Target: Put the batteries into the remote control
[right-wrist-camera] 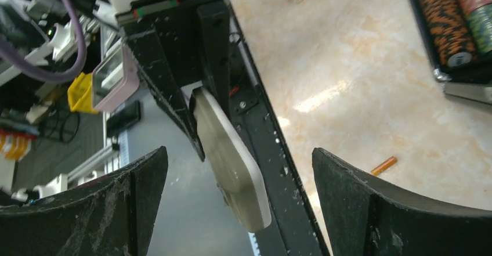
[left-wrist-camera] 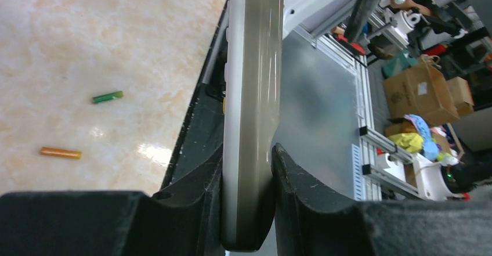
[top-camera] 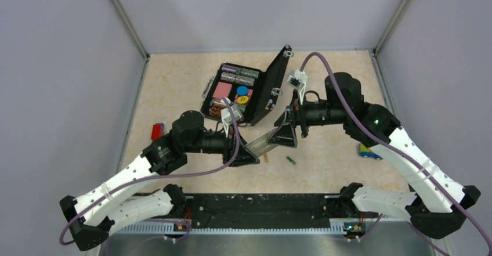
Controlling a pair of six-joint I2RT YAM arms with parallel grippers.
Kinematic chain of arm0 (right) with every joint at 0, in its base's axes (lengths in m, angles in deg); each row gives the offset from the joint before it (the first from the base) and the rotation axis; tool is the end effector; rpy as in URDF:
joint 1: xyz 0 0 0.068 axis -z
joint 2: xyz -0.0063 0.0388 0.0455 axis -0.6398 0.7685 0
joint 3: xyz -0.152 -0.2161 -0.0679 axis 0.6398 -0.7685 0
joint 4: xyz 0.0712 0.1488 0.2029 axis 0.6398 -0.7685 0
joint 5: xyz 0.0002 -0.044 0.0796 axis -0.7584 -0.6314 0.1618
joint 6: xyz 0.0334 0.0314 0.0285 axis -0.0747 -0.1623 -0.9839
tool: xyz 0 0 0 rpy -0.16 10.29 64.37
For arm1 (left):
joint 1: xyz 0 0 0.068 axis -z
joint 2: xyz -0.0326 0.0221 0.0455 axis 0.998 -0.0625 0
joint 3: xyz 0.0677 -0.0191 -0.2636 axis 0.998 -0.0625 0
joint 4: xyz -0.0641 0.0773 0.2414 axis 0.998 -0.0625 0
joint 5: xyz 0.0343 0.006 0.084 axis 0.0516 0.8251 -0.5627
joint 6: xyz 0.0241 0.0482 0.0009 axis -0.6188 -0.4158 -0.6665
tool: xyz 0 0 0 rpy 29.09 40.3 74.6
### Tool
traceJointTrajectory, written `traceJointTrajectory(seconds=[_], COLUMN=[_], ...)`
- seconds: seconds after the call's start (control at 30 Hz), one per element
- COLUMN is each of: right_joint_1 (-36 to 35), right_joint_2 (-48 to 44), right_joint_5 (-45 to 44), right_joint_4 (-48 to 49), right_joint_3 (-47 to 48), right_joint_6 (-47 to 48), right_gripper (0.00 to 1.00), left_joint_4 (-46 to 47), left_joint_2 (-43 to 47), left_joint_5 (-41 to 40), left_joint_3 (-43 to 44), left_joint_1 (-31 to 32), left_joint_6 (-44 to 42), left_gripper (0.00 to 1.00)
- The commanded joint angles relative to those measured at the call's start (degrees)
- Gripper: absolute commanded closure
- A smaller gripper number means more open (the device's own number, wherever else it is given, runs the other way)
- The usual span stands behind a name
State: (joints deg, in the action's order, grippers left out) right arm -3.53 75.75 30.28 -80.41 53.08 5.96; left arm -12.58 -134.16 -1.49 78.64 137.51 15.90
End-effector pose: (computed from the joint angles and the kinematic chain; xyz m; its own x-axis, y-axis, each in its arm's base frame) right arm 0.1342 0.1542 0.4341 -0.5603 -0.1736 -0.8099 -0.8121 0.3074 0.4960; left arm 0.0989 -0.1547 0.3621 -0.5697 0.1107 -0.8144 0.8197 0.1489 -0.5531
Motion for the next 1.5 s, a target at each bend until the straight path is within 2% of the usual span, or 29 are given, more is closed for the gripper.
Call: traceJointTrajectory(seconds=[0.0, 0.13, 0.43, 0.47, 0.5, 0.57, 0.63, 0.77, 0.83, 0.93, 1.07, 1.23, 1.37, 1.47], right_joint_1=[0.25, 0.24, 0.24, 0.2, 0.2, 0.26, 0.24, 0.41, 0.36, 0.58, 0.59, 0.59, 0.62, 0.66], right_joint_2=[-2.6, -3.02, -2.41, -2.21, -2.06, -2.5, -3.42, -6.8, -8.67, -11.37, -14.41, -14.64, -14.25, -14.14], right_joint_5=[11.44, 16.37, 22.41, 22.58, 22.44, 20.53, 18.38, 13.72, 10.92, 6.67, 2.43, -0.56, -1.5, -2.12], right_joint_4=[0.18, 0.63, 4.2, 4.87, 5.36, 6.89, 8.85, 16.42, 20.77, 27.85, 36.85, 38.88, 41.44, 42.77], right_joint_3=[-1.13, -2.86, -7.52, -7.73, -7.85, -8.6, -9.95, -15.97, -19.66, -25.01, -29.68, -30.82, -32.72, -34.38], right_joint_6=[5.03, 3.46, 0.99, 0.19, -0.46, -2.28, -5.11, -15.56, -20.84, -28.14, -35.04, -36.78, -38.66, -39.64], right_gripper=[0.09, 0.23, 0.79, 0.86, 0.93, 1.0, 1.0, 1.0, 1.0, 1.0, 1.0, 1.0, 1.0, 1.0], left_joint_4=[3.89, 6.39, 8.73, 9.11, 9.8, 10.68, 13.04, 17.66, 24.04, 27.91, 25.61, 23.47, 23.57, 23.08], left_joint_2=[-1.63, -2.4, -2.32, -1.99, -1.57, -0.27, 1.62, 7.75, 10.91, 13.57, 12.84, 11.02, 11.16, 12.03], left_joint_5=[6.62, 6.46, 4.81, 4.01, 3.18, 0.05, -2.71, -13.65, -17.6, -21.46, -25.37, -28.56, -27.62, -27.41], left_joint_3=[3.06, 3.42, 2.43, 1.99, 1.53, 0.52, -1.19, -7.05, -11.73, -16.41, -17.55, -17.7, -17.83, -17.72], left_joint_1=[-0.03, -0.03, -0.02, -0.02, -0.07, -0.03, -0.03, -0.03, -0.03, 0.02, -0.03, -0.03, -0.05, -0.11], left_joint_6=[3.14, 5.37, 7.12, 7.61, 8.17, 9.54, 11.36, 15.86, 18.79, 22.56, 24.57, 26.86, 28.75, 29.83], left_gripper=[1.0, 1.0, 1.0, 0.96, 0.83, 0.52, 0.41, 0.33, 0.34, 0.34, 0.33, 0.32, 0.38, 0.48])
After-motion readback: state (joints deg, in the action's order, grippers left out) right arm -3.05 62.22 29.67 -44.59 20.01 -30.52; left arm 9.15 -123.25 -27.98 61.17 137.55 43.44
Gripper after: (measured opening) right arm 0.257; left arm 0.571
